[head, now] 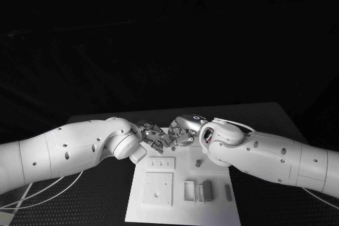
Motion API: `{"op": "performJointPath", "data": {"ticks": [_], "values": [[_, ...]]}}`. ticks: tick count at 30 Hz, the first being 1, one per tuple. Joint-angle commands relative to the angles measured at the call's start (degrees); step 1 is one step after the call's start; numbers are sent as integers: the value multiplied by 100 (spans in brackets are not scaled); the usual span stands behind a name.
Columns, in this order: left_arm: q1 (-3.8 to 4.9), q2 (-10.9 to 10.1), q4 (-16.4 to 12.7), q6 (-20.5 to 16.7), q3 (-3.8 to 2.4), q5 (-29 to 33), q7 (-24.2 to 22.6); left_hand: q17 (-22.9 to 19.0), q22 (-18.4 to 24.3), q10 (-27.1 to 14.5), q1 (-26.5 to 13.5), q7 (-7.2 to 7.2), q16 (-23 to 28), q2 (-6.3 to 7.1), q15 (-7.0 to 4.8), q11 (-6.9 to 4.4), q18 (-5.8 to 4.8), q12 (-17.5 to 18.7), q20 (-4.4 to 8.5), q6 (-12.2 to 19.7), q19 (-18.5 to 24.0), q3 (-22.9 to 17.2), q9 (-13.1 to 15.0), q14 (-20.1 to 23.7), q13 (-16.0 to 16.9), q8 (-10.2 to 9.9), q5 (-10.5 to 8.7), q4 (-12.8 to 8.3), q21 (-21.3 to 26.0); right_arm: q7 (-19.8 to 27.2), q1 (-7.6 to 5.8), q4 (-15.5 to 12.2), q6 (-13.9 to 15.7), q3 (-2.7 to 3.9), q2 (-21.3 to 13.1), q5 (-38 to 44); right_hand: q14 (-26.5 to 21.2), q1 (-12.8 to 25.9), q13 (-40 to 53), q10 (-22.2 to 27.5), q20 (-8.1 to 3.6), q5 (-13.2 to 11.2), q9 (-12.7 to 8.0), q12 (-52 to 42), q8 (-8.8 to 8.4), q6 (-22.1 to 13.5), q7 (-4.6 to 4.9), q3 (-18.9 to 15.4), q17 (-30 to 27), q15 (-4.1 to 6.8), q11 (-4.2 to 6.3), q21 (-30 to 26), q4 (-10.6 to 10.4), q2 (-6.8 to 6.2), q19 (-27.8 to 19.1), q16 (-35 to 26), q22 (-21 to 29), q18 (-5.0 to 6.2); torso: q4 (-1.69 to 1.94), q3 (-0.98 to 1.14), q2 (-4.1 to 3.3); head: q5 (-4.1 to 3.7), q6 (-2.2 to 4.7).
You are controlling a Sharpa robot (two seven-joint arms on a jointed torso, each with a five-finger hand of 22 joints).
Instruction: Assemble the parts on the task board
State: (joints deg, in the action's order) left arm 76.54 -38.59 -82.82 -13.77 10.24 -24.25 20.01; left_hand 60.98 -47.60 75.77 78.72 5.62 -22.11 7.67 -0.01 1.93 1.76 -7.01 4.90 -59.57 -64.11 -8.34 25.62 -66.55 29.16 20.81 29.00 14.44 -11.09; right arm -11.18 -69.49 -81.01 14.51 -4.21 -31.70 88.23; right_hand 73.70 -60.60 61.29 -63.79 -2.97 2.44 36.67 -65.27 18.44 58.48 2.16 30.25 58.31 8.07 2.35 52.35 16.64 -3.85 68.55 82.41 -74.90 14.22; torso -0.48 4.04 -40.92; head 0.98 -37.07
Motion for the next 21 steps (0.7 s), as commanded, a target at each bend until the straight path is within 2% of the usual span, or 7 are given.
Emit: {"op": "performJointPath", "data": {"ticks": [1, 8, 13, 18, 21], "values": [[2, 26, -19, 152, -8, 3, -69, 40, -14, 23, 21, -5, -24, -58, 12, 0, 21, -13, 45, -18, -7, 5, 39, -16, 29, 20, 40, -60, 27, 75, 13, -19, 7, 2, 26, 14, -5, 17, -6, -40, -43, 33, 79, 8, 10, 223, 166, 19, -4, 47, 15, 19, -9, 54, -2, 13, -51, 78, -3, -3, -1, 0, -4], [0, 17, -13, 116, -8, 83, -56, 102, -39, 10, 51, -12, -48, -96, 8, -2, 3, -22, 56, -17, 3, -23, 85, 9, 84, 21, 158, -152, 43, 77, 29, -12, -4, 2, 36, 14, -2, 18, -6, -41, -44, 33, 80, 9, 9, 224, 165, 21, 0, 48, 16, 18, -8, 55, -1, 13, -50, 78, -1, 1, 1, -3, -15], [-6, 15, 12, -116, -9, 235, -76, 151, -60, 25, 76, -29, -71, -250, 0, -15, -13, -44, 62, -35, 11, -86, 138, 0, 141, 38, 138, -276, 62, 89, 41, -9, -29, 2, 53, 13, 0, 19, -7, -42, -45, 33, 81, 9, 8, 224, 165, 23, 2, 48, 16, 17, -9, 56, 0, 13, -50, 78, -5, 2, 3, 3, -14], [-6, 17, 23, -208, -9, 273, -45, 190, -89, 52, 112, -53, -84, -400, -14, -35, -26, -64, 79, -65, -1, -194, 202, -24, 202, 57, 128, -566, 78, 90, 51, -1, -32, 2, 56, 13, -2, 20, -7, -43, -45, 33, 82, 10, 7, 225, 165, 23, -3, 49, 16, 17, -9, 56, 1, 11, -49, 78, 1, -1, -2, -9, -32], [-6, 15, 28, -209, -9, 273, -38, 207, -104, 62, 61, -59, -81, -449, -17, -41, -37, -64, 90, -78, -12, -341, 246, -44, 239, 55, 98, -852, 100, 87, 54, 5, -42, 2, 54, 13, -9, 22, -7, -44, -45, 33, 82, 10, 7, 225, 165, 23, -19, 49, 17, 17, -9, 55, 1, 8, -49, 78, 3, -1, -2, -16, -47]]}}
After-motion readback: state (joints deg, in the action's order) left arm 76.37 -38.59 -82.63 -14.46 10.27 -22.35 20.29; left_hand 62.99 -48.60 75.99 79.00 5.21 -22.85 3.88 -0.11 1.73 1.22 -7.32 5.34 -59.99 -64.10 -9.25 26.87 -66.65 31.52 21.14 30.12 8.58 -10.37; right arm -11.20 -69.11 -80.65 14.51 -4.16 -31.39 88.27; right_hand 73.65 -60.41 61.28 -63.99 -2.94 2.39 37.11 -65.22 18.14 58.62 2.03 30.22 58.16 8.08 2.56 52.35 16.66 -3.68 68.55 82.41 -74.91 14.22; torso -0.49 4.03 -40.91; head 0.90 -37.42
